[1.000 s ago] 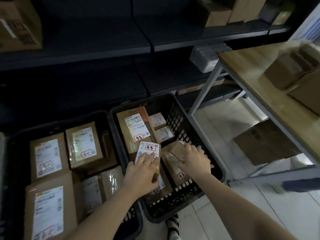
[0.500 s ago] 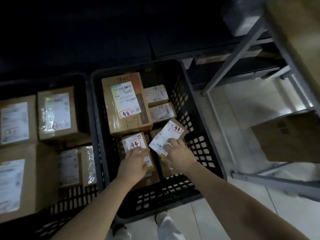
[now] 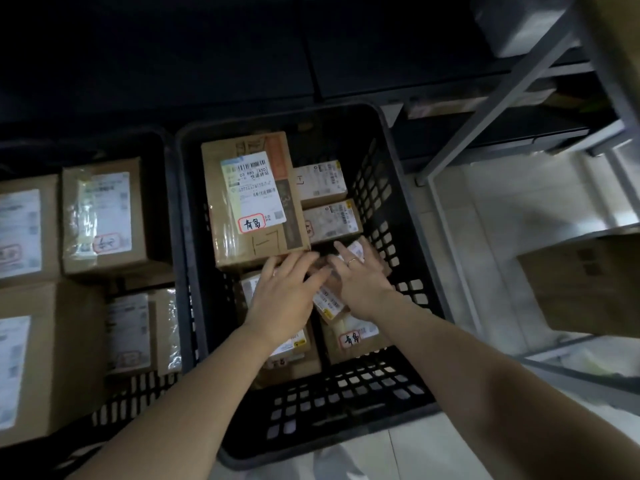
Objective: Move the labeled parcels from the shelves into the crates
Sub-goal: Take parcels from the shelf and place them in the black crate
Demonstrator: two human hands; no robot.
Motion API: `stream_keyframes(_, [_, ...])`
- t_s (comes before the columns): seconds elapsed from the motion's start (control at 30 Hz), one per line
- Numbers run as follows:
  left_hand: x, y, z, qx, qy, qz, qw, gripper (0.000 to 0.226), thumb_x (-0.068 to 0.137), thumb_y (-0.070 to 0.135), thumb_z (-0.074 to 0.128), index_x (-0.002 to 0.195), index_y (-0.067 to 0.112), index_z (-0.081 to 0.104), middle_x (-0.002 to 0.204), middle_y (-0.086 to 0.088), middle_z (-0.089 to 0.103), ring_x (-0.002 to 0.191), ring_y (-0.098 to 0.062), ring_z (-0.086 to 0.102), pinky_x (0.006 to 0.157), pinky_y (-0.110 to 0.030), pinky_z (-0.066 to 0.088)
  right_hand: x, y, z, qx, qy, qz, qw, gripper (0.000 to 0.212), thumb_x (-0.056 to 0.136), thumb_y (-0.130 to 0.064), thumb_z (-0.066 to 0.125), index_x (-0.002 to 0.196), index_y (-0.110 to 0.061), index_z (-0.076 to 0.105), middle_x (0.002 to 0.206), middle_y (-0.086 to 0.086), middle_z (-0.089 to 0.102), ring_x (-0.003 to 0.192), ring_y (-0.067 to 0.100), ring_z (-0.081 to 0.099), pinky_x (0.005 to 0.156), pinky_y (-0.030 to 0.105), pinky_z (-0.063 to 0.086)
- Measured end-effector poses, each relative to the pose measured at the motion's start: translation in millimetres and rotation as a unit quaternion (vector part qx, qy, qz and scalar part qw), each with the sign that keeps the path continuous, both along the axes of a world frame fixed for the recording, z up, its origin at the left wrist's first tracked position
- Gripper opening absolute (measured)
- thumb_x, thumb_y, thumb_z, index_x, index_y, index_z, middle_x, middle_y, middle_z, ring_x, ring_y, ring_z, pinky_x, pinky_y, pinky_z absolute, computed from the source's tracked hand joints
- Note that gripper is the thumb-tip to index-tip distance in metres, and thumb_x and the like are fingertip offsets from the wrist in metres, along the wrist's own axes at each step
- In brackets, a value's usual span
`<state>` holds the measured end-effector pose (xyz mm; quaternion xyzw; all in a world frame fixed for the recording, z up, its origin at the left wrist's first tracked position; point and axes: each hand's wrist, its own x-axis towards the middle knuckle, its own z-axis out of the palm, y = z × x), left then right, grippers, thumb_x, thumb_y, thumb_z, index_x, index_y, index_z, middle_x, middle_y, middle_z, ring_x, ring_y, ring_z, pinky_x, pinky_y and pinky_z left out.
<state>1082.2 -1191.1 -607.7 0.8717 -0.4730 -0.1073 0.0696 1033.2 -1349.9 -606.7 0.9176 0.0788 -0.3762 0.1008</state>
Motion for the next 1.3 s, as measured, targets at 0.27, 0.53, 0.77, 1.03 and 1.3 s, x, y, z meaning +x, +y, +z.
stream_keyframes(0.27, [59.3,-16.8,16.1,0.076,-0.083,-0.071,0.991,0.048,0.070,0.015,0.073,0.116,0.022,0.060,0.117,0.006,0.064,0.122,-0.027,0.047,0.092,-0.045,0.036,13.4,5.0,18.1,-0.009,-0.118,-0.175,0.977,0.101,0.078,-0.050,0.068,0.151,-0.018,0.006,0.144,0.017,0.030,0.136,0.037,0.027,0.116,0.060,0.007])
stream_keyframes(0.53, [86.3,-7.1,4.7,0.028,0.006,0.034,0.999,0.073,0.062,0.049,0.078,0.126,0.030,0.048,0.139,-0.003,0.039,0.118,-0.025,0.030,0.088,-0.044,0.037,50.4,13.4,-5.5,0.004,-0.122,-0.268,0.956,0.099,0.080,-0.026,0.070,0.152,-0.014,0.003,0.147,0.013,0.025,0.140,0.035,0.020,0.115,0.061,0.004])
stream_keyframes(0.77, [96.9,-2.7,2.7,0.022,-0.036,0.035,0.998,0.074,0.054,0.062,0.069,0.119,0.037,0.045,0.130,-0.007,0.046,0.110,-0.031,0.041,0.082,-0.046,0.035,52.8,16.6,-4.5,-0.001,-0.130,-0.278,0.952,0.098,0.079,-0.028,0.074,0.150,-0.015,0.008,0.145,0.010,0.025,0.139,0.032,0.022,0.113,0.066,0.008])
stream_keyframes(1.03, [94.5,-5.7,12.5,0.063,-0.009,0.042,0.997,0.071,0.063,0.067,0.065,0.125,0.039,0.045,0.141,-0.005,0.036,0.121,-0.028,0.030,0.090,-0.048,0.031,36.3,-16.6,12.6,0.097,-0.091,-0.138,0.981,0.096,0.084,-0.024,0.069,0.153,-0.022,0.003,0.157,0.006,0.009,0.148,0.029,-0.003,0.119,0.053,0.000])
stream_keyframes(1.3, [111.3,-12.3,14.5,0.049,0.017,0.063,0.997,0.062,0.087,0.062,0.043,0.142,0.035,0.031,0.150,-0.001,0.022,0.133,-0.024,0.018,0.103,-0.046,0.022,87.0,-21.6,-21.1,0.061,-0.128,-0.173,0.975,0.100,0.083,-0.007,0.066,0.154,-0.018,-0.003,0.158,0.009,0.009,0.148,0.032,0.000,0.119,0.048,0.012])
